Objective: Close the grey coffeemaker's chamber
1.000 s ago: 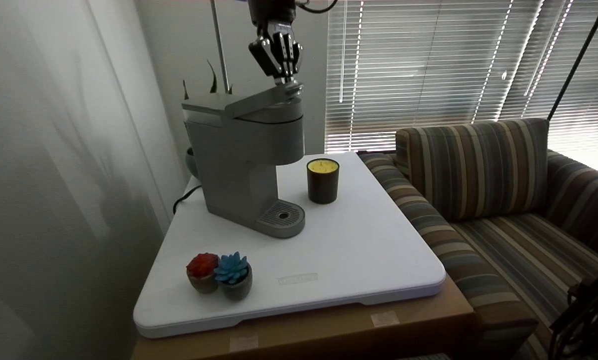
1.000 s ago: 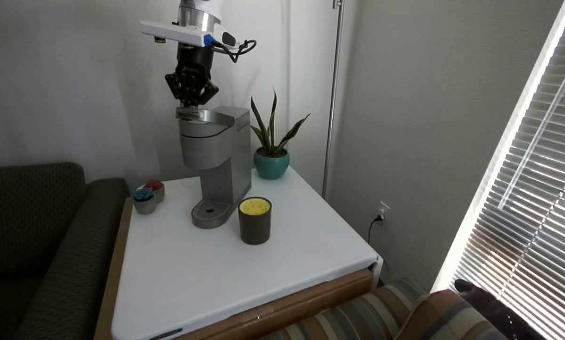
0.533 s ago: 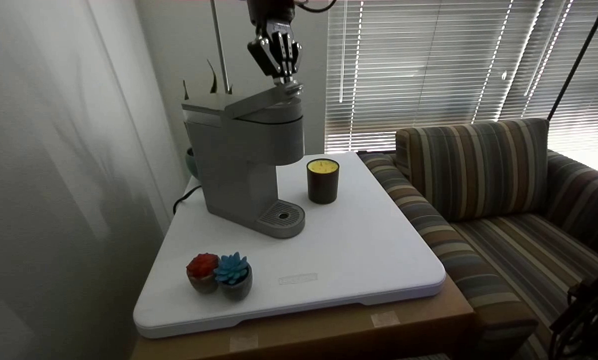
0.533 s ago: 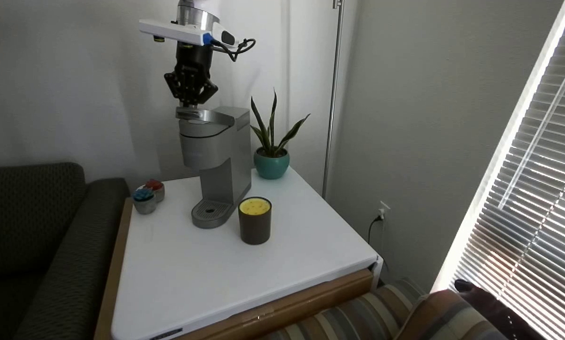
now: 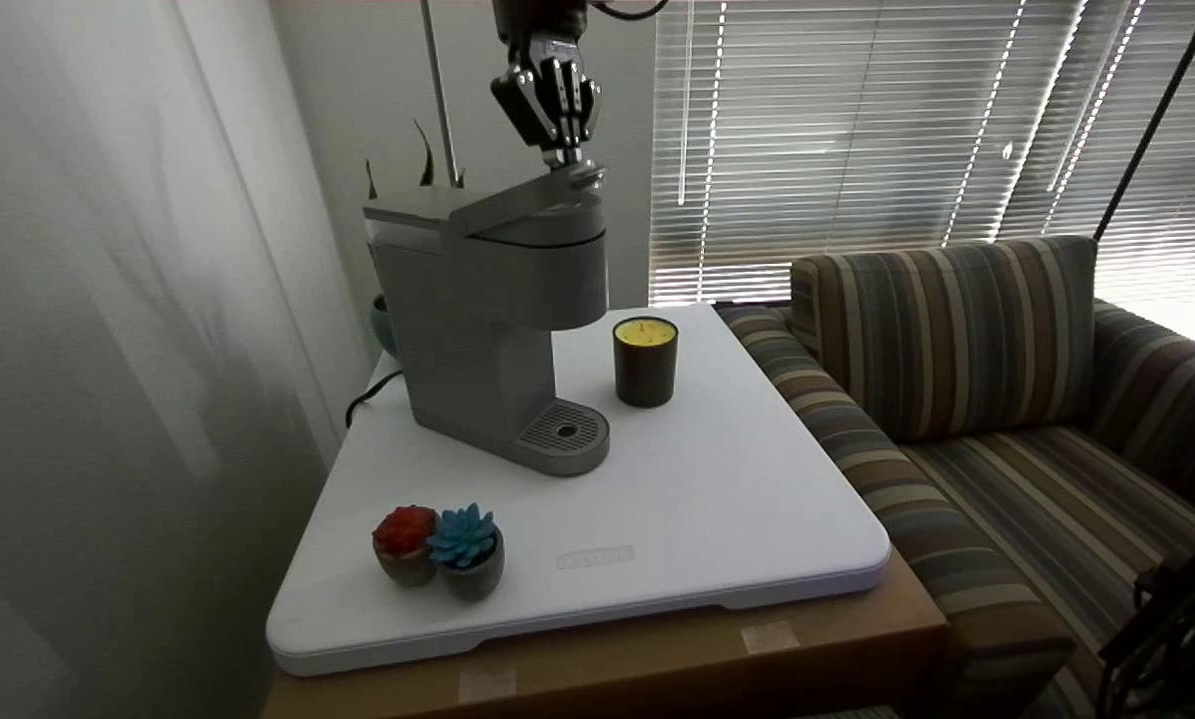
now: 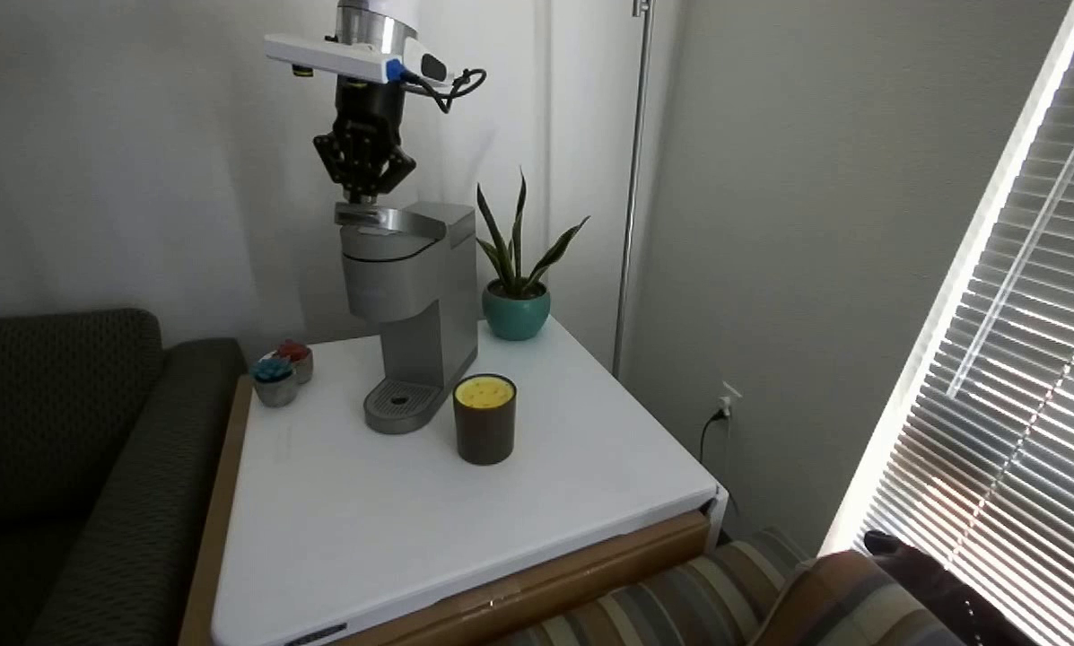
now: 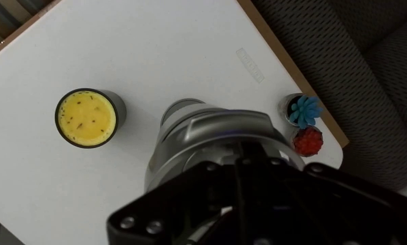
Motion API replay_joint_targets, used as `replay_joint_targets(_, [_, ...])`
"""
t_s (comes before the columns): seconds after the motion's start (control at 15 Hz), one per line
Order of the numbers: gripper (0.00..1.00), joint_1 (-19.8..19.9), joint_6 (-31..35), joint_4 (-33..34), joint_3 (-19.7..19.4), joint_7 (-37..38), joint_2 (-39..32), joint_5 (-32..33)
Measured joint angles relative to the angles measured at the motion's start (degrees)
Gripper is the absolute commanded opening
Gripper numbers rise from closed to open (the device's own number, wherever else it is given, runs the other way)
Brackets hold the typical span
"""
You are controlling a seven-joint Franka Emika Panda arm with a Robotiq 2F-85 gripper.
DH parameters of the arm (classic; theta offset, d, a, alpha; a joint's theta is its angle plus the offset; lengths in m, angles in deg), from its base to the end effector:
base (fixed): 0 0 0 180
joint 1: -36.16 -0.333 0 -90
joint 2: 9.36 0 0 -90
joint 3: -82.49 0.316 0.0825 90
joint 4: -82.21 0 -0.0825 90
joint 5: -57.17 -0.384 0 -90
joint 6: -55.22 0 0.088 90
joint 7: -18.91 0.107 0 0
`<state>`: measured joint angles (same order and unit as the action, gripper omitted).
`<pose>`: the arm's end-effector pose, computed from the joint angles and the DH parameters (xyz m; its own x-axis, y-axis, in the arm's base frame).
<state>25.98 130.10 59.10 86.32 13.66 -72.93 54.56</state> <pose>0.7456 0.1598 0.3827 0.9301 0.3132 -0.1918 0.2938 -0.9479 -0.1232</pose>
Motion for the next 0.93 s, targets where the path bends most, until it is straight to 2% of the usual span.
replay_joint_targets(0.53, [0.0,-0.03,2.56,0.94,-0.05,0.0,0.16,0.43])
replay_joint_targets(0.93, [0.0,-0.41,2.49,2.73,-1.01,0.27,1.99,3.21])
